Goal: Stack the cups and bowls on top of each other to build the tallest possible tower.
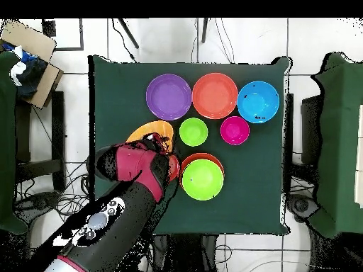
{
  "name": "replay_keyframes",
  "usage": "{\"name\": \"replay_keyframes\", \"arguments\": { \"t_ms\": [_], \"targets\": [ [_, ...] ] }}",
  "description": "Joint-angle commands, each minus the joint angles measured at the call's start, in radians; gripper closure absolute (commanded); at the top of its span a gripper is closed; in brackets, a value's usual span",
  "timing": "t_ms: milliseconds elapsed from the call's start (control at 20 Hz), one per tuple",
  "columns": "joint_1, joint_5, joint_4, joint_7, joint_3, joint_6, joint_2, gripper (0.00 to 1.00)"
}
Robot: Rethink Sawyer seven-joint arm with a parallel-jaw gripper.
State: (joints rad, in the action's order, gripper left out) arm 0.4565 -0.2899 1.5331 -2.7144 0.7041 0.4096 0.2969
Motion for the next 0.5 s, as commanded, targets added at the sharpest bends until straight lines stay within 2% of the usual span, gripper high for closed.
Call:
{"name": "replay_keyframes", "arguments": {
  "t_ms": [50,500],
  "targets": [
    [-0.011,0.017,0.049,-0.087,-0.120,-0.025,-0.009,0.00],
    [-0.013,0.025,0.049,-0.075,-0.119,-0.025,-0.007,0.00]
  ]
}}
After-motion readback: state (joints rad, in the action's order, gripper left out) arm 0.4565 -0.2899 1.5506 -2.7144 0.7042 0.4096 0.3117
